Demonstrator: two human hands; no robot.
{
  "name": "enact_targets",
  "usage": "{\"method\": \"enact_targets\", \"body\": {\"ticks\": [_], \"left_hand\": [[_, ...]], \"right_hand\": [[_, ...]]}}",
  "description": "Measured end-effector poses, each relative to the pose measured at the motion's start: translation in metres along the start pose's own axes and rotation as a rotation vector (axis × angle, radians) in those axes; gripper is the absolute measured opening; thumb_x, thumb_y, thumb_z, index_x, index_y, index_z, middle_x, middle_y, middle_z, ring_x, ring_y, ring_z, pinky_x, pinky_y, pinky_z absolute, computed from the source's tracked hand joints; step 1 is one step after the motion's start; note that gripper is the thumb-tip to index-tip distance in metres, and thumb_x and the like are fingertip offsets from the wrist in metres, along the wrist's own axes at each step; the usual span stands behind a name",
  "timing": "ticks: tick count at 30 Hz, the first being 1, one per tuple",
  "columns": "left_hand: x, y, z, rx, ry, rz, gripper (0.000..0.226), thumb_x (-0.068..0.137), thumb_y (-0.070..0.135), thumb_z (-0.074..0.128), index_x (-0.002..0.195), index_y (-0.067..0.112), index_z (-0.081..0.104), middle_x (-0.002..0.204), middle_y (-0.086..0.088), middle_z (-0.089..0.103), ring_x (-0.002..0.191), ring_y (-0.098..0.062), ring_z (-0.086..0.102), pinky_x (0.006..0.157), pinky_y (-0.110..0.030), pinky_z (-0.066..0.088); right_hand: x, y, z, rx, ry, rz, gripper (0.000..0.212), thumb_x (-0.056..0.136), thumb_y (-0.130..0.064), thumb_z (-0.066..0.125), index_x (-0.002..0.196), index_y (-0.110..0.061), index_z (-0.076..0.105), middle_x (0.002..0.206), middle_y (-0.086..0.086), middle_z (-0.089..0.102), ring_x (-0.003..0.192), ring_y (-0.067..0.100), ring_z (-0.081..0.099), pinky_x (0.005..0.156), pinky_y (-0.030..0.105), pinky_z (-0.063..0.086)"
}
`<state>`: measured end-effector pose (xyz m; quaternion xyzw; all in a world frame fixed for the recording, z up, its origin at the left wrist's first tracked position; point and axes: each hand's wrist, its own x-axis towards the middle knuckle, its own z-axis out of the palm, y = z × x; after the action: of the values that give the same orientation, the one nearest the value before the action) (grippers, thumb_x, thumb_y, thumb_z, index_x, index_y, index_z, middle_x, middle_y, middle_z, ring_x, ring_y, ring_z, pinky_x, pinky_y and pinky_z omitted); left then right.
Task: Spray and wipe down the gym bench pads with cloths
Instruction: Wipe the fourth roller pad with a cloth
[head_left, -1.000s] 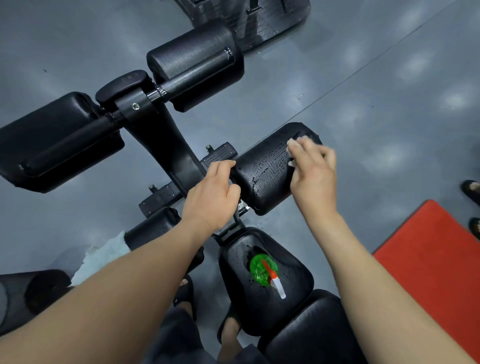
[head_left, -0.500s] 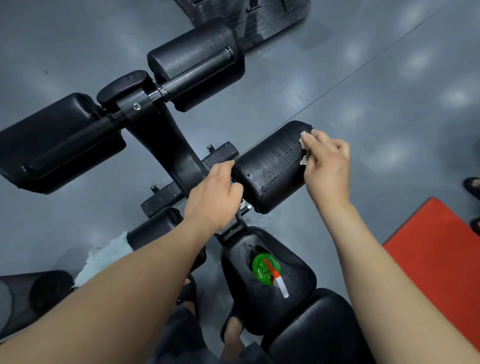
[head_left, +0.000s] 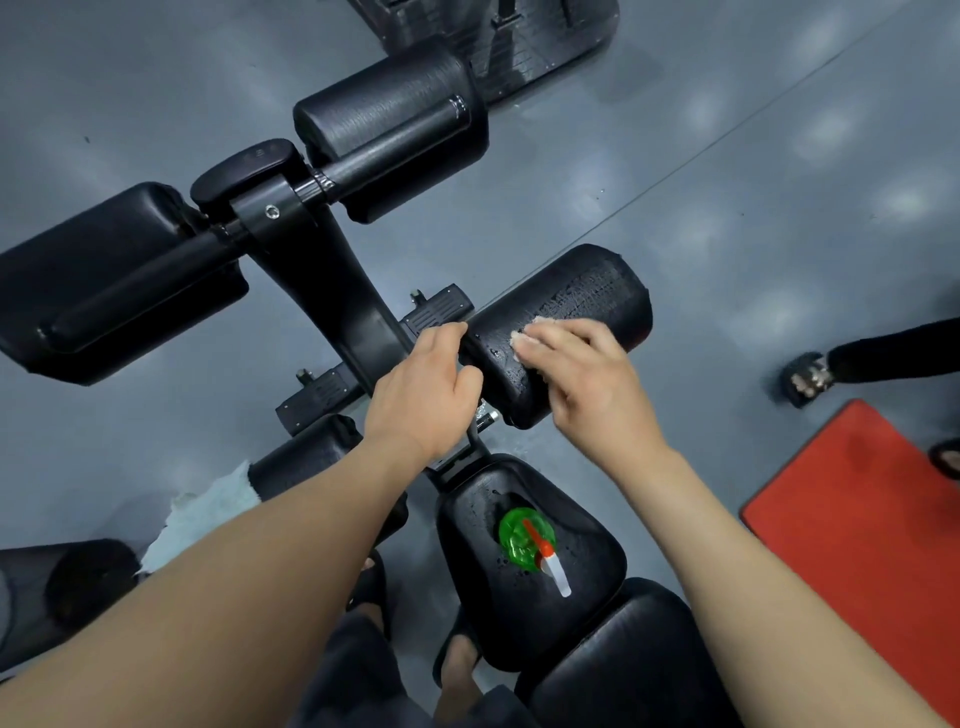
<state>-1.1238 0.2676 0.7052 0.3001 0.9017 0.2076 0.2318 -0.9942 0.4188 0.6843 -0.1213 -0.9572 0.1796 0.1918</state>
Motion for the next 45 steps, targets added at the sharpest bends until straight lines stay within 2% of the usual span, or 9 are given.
{"method": "enact_targets", "body": {"ticks": [8,12,20,23,27,31,35,38,45], "left_hand": [[-0.001,0.000,-0.002,0.006,0.006,0.002,0.051,0.098,0.028,0.036,0.149,0.028,0.037,0.155,0.008,0.040,0.124,-0.023,0.054,0.095,-0.039,0.040],[-0.001,-0.001,-0.002,-0.002,0.008,0.011,0.050,0.099,0.027,0.036,0.149,0.028,0.037,0.155,0.008,0.041,0.121,-0.022,0.056,0.092,-0.037,0.039],[0.000,-0.001,-0.001,0.005,-0.005,0.009,0.051,0.099,0.030,0.036,0.150,0.030,0.036,0.156,0.010,0.038,0.126,-0.023,0.054,0.097,-0.040,0.041],[0.000,0.000,-0.002,-0.003,-0.002,0.005,0.050,0.099,0.028,0.036,0.149,0.029,0.037,0.155,0.009,0.040,0.121,-0.023,0.056,0.093,-0.038,0.040],[-0.001,0.000,-0.002,-0.007,0.003,0.002,0.050,0.099,0.026,0.036,0.150,0.029,0.037,0.155,0.009,0.040,0.121,-0.022,0.055,0.089,-0.036,0.037],[0.000,-0.001,-0.002,-0.006,0.011,0.003,0.049,0.099,0.027,0.036,0.148,0.029,0.038,0.154,0.010,0.041,0.121,-0.023,0.056,0.090,-0.037,0.039],[0.000,-0.002,-0.002,-0.010,0.006,0.005,0.048,0.098,0.029,0.036,0.146,0.029,0.039,0.154,0.010,0.041,0.123,-0.022,0.056,0.093,-0.040,0.041],[0.000,-0.001,-0.002,-0.011,0.003,0.004,0.049,0.099,0.029,0.036,0.148,0.029,0.039,0.154,0.010,0.041,0.124,-0.022,0.055,0.096,-0.040,0.041],[-0.001,0.000,-0.002,-0.017,0.000,0.010,0.052,0.099,0.027,0.036,0.151,0.029,0.035,0.155,0.009,0.039,0.124,-0.020,0.054,0.098,-0.040,0.040]], "right_hand": [[0.056,0.057,-0.008,-0.036,0.119,0.457,0.048,0.082,0.007,0.048,0.115,-0.014,0.076,0.126,-0.001,0.069,0.107,0.033,0.050,0.096,0.028,0.043],[0.041,0.026,-0.001,0.020,0.156,0.320,0.046,0.083,0.002,0.045,0.112,-0.013,0.077,0.122,0.000,0.071,0.111,0.026,0.050,0.098,0.040,0.049],[-0.029,-0.029,0.010,0.068,-0.052,-0.023,0.046,0.096,0.002,0.048,0.134,-0.016,0.065,0.141,-0.005,0.060,0.126,0.028,0.053,0.105,0.037,0.047],[-0.025,-0.010,0.010,0.013,0.053,0.108,0.048,0.094,0.006,0.062,0.135,-0.018,0.065,0.143,-0.004,0.059,0.120,0.029,0.053,0.100,0.038,0.049],[-0.019,-0.006,0.015,-0.021,0.193,0.349,0.051,0.091,0.010,0.057,0.137,-0.012,0.063,0.142,0.007,0.057,0.113,0.034,0.048,0.105,0.038,0.045],[-0.038,-0.034,0.024,0.023,0.134,0.223,0.060,0.085,0.015,0.055,0.141,-0.005,0.058,0.137,0.018,0.052,0.119,0.040,0.047,0.102,0.044,0.047],[-0.038,-0.042,0.024,-0.012,0.062,0.098,0.058,0.083,0.012,0.063,0.138,-0.007,0.060,0.133,0.009,0.051,0.112,0.035,0.048,0.080,0.046,0.056],[-0.012,-0.028,0.018,-0.083,0.044,0.035,0.048,0.087,0.001,0.061,0.134,-0.011,0.063,0.128,0.006,0.058,0.109,0.033,0.048,0.083,0.048,0.052],[0.030,0.020,0.005,-0.075,0.149,0.316,0.032,0.093,-0.011,0.054,0.118,-0.021,0.071,0.121,0.001,0.061,0.109,0.034,0.048,0.090,0.048,0.049]]}}
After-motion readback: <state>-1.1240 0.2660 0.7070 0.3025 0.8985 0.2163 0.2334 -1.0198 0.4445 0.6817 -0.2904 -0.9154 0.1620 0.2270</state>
